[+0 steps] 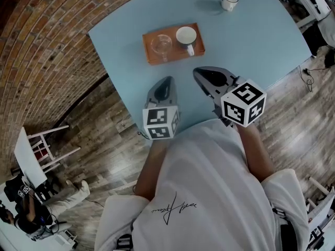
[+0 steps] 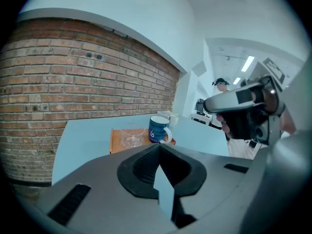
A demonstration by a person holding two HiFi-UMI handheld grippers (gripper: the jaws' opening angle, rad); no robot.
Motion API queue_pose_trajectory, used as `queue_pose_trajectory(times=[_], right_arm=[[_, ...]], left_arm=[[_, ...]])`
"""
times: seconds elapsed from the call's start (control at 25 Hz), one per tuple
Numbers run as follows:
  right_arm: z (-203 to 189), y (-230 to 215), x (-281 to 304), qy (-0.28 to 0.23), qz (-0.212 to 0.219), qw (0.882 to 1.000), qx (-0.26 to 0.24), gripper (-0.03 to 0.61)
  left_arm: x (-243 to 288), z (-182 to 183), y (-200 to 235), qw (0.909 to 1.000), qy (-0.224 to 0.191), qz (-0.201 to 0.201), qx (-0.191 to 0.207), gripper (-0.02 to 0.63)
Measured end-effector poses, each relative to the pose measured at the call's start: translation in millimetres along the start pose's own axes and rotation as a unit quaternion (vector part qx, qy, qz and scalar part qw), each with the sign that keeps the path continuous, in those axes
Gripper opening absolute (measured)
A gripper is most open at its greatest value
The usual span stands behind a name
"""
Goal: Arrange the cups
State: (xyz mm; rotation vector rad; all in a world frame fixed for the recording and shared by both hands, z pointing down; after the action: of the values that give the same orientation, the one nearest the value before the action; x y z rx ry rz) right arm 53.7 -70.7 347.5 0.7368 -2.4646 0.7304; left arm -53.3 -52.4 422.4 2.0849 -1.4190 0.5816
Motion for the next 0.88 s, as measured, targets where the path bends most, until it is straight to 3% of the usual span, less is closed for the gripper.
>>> queue_pose_trajectory(times=[0.36,0.88], right_arm=[[3,-7,-16,0.005,0.007,1.0,-0.006,0.021],[7,-13,-42,0.019,0.009,0.999,-0.042,0.02]], left_arm=[[-23,23,-1,0.9992,-0.032,-0.011,-0.021,0.009],[-36,44,-24,0.9983,-0.049,-0.029,-0.007,0.009]])
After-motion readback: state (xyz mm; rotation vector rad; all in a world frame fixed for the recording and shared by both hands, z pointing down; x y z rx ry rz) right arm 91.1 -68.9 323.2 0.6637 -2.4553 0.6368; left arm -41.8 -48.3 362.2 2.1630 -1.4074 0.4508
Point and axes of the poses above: the fingertips, and each gripper's own axes: x forward along the fingers, y to its left, z out of its top, the point moved 3 cm from there along -x, backward along the fingers, and after that the axes turned 14 degrees about y, right-handed, at the moved point
